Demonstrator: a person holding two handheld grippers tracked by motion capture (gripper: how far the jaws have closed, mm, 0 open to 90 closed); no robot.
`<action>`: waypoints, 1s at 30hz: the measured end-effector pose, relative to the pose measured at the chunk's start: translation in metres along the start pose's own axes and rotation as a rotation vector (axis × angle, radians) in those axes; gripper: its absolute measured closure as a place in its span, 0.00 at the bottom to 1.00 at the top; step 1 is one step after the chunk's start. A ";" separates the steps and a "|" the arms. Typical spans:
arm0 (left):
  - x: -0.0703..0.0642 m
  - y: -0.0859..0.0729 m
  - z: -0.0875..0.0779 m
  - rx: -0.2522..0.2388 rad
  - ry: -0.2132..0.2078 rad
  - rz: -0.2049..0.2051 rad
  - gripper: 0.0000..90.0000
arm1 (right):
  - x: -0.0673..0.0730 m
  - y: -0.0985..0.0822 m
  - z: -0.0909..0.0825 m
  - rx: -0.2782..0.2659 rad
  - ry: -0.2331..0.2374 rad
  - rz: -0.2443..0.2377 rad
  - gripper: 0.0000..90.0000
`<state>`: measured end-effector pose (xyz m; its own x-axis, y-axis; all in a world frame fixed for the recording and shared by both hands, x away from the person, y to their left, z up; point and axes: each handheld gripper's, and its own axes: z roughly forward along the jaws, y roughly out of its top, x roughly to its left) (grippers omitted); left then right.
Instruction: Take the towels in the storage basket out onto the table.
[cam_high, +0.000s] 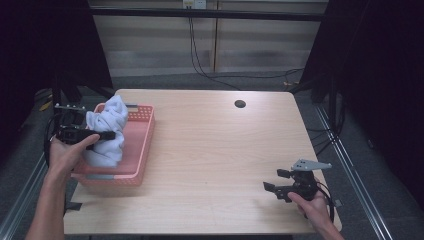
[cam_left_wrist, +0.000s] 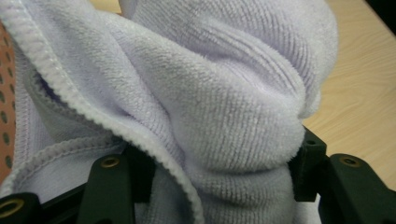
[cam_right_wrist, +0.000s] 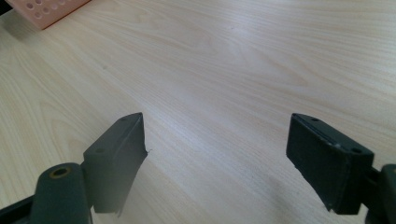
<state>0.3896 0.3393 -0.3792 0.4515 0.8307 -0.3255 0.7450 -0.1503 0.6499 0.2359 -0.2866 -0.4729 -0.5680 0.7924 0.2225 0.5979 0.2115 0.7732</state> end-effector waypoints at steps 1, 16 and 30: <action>-0.001 0.001 -0.001 0.000 -0.006 0.002 0.47 | -0.001 0.000 -0.001 -0.004 0.000 0.004 0.22; -0.024 0.016 -0.014 -0.066 -0.008 0.096 0.46 | -0.005 0.001 -0.002 -0.010 -0.009 0.009 0.22; -0.053 0.021 -0.022 -0.111 -0.035 0.153 0.46 | -0.010 0.000 -0.005 -0.018 -0.020 0.029 0.22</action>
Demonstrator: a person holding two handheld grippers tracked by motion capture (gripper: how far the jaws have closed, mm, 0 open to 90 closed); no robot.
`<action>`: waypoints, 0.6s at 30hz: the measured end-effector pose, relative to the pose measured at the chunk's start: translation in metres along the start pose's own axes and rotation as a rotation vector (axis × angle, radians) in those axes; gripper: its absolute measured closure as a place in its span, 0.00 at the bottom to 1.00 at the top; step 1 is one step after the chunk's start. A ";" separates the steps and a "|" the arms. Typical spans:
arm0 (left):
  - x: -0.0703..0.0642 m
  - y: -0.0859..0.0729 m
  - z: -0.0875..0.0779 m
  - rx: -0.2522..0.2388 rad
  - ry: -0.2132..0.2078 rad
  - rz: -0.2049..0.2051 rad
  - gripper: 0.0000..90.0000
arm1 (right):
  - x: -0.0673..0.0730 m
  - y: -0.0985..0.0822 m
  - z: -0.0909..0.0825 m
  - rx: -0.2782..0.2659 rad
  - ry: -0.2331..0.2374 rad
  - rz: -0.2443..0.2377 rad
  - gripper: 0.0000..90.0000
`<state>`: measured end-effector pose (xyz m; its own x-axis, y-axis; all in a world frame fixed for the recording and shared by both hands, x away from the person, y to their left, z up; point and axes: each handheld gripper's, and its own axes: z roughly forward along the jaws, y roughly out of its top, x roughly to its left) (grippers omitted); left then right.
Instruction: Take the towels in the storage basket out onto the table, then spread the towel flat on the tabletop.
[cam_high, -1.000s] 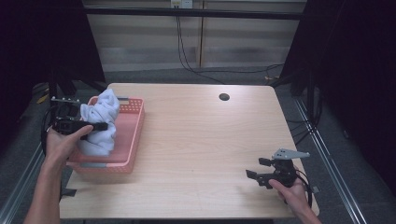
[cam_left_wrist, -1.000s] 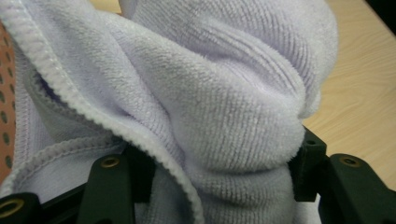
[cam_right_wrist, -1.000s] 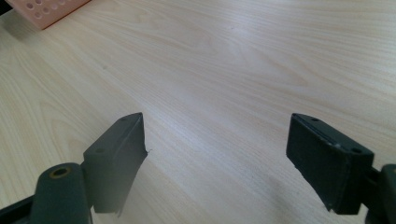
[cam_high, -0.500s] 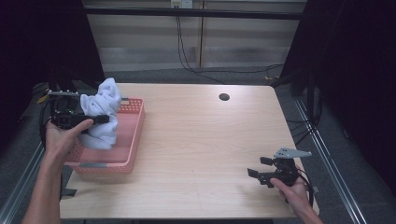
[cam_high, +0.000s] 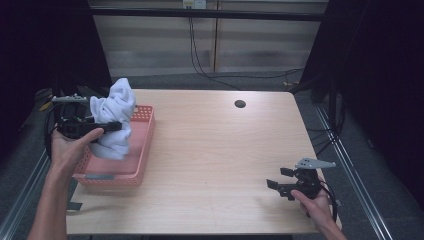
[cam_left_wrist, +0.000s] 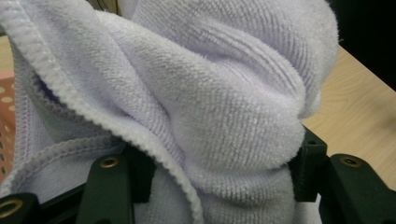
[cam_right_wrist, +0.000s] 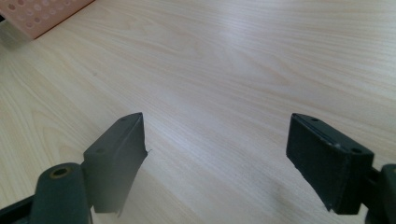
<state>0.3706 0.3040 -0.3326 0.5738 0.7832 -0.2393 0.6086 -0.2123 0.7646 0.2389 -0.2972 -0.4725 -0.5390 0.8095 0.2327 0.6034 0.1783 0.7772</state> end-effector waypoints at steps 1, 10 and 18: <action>-0.002 0.001 0.000 -0.002 0.000 0.005 0.46 | 0.000 0.000 0.000 0.000 0.000 0.000 0.22; -0.029 0.005 0.016 0.002 -0.043 0.064 0.46 | -0.001 0.000 -0.001 0.001 0.003 -0.008 0.24; -0.055 0.018 0.033 0.019 -0.081 0.108 0.46 | -0.004 0.002 -0.003 -0.009 -0.013 -0.013 0.25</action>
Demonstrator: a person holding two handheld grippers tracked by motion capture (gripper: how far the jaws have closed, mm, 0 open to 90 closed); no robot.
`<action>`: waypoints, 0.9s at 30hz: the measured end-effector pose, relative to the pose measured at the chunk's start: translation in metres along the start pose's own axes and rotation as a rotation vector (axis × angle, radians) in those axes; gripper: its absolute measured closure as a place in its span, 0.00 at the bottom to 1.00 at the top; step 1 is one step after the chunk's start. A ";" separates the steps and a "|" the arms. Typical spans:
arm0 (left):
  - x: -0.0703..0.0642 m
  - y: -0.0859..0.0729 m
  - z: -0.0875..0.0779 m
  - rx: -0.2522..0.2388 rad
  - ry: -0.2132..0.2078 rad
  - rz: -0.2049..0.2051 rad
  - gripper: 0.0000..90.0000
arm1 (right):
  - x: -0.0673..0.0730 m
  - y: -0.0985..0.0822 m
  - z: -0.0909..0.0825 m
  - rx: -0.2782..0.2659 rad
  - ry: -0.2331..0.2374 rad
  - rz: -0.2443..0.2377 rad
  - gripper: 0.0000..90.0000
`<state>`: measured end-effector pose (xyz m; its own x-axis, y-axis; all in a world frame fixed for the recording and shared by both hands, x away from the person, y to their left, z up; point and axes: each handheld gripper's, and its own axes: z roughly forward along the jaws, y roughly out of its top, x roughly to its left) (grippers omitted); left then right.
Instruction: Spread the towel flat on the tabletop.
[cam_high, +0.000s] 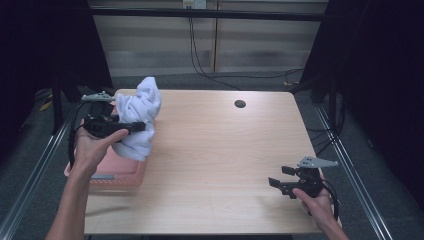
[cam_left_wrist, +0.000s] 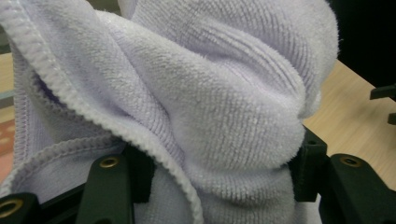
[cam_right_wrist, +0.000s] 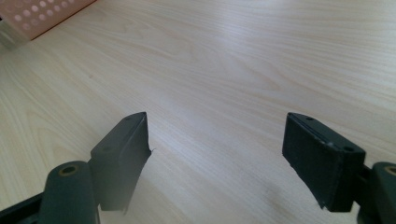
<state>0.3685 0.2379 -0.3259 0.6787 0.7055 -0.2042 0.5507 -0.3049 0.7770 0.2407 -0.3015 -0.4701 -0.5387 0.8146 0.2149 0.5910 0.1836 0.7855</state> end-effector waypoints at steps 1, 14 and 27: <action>-0.004 0.002 0.004 -0.005 -0.008 -0.001 0.46 | 0.000 0.000 0.000 -0.002 0.001 0.003 0.24; -0.056 0.013 0.045 0.048 -0.075 0.087 0.45 | 0.003 -0.002 0.001 0.006 0.018 -0.007 0.25; -0.094 -0.007 0.113 0.110 -0.134 0.145 0.42 | 0.006 -0.002 0.002 0.011 0.029 -0.019 0.25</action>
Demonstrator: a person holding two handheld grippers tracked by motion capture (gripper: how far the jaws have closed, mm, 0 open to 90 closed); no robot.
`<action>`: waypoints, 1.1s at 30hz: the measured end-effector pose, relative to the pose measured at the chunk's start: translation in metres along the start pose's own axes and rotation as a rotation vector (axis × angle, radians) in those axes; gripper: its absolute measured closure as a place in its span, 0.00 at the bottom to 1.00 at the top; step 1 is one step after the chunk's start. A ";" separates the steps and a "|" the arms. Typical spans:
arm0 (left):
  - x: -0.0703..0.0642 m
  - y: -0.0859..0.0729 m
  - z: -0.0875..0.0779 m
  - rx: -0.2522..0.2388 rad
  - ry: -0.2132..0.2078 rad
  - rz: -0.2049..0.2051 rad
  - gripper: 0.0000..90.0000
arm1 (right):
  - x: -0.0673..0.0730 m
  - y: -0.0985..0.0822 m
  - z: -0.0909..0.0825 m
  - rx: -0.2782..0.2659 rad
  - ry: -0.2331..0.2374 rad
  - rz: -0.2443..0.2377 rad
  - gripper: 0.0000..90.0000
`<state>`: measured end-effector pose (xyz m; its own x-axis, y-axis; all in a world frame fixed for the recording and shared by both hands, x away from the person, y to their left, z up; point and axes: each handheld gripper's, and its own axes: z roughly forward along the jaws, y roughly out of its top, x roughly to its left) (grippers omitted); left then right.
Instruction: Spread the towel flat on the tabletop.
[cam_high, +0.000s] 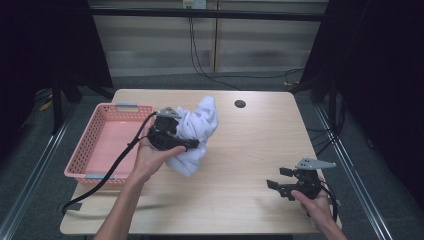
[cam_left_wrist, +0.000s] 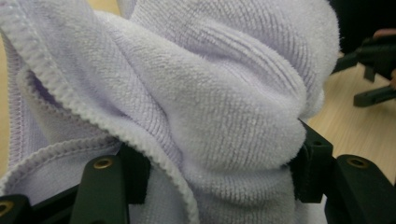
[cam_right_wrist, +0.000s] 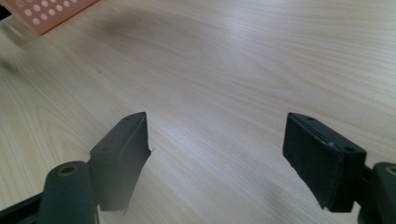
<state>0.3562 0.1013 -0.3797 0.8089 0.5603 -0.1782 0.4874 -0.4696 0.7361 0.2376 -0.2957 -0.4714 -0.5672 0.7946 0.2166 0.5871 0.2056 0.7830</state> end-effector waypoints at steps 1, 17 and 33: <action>-0.001 -0.002 0.005 0.010 -0.001 0.009 0.42 | 0.000 0.000 0.000 0.003 0.000 -0.001 0.25; -0.009 -0.045 0.087 0.164 -0.074 -0.015 0.23 | 0.005 0.001 0.006 0.011 0.020 -0.017 0.25; -0.002 -0.054 0.007 -0.022 -0.030 -0.027 0.25 | 0.025 0.014 0.013 0.019 0.060 -0.087 0.35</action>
<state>0.3307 0.1211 -0.4233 0.8052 0.5516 -0.2179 0.5025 -0.4394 0.7446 0.2387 -0.2656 -0.4623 -0.6499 0.7377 0.1829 0.5444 0.2840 0.7893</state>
